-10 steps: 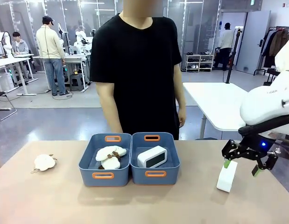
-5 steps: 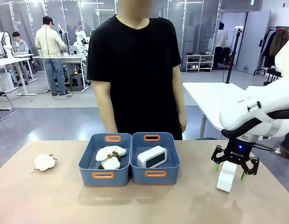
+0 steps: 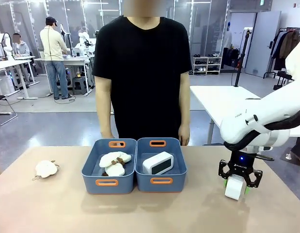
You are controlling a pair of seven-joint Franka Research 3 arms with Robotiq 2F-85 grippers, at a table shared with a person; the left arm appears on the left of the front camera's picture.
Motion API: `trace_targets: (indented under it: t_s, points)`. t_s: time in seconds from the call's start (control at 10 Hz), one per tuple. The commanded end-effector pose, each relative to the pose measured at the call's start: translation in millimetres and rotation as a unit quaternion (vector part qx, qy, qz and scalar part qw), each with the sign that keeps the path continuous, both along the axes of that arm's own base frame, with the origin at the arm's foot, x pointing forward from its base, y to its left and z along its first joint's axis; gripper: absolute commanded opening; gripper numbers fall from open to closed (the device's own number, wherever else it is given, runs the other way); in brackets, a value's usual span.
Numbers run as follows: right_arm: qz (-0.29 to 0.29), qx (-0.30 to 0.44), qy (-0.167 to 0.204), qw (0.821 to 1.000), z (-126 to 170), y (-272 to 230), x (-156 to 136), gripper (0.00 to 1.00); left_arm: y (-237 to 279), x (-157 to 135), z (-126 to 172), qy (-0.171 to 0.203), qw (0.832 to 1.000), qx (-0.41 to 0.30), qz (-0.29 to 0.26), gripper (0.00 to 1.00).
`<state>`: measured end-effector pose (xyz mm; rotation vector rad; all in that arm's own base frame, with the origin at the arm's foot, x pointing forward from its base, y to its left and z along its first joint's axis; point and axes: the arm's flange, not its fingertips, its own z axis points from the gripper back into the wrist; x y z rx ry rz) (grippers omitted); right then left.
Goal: Sort the digital clocks into the basket.
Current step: Pick up the Digital clock from the table and place it into the empty Plastic storage basket.
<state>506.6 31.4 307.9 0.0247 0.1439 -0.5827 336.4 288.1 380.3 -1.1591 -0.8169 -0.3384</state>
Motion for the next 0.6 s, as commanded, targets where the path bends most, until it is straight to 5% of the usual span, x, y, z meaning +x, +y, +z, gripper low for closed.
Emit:
trace_targets:
  t_s: [0.0,0.2,0.4,0.5]
  points:
    - [-0.016,-0.025,-0.001,1.000,5.1,1.9,4.3,0.00,-3.0,-2.0,2.2,0.005,1.000,0.001,0.005,1.00]
    - [0.000,-0.009,-0.013,1.000,17.7,-4.0,0.1,0.00,-3.0,-2.0,2.2,0.005,1.000,0.001,0.005,1.00]
    - [0.112,0.073,-0.087,0.987,64.5,-10.1,-13.7,0.07,-3.0,-2.0,2.2,0.005,1.000,0.001,0.005,1.00]
    - [0.194,0.145,-0.121,0.963,98.4,-14.2,-23.0,0.07,-3.0,-2.0,2.2,0.005,1.000,0.001,0.005,1.00]
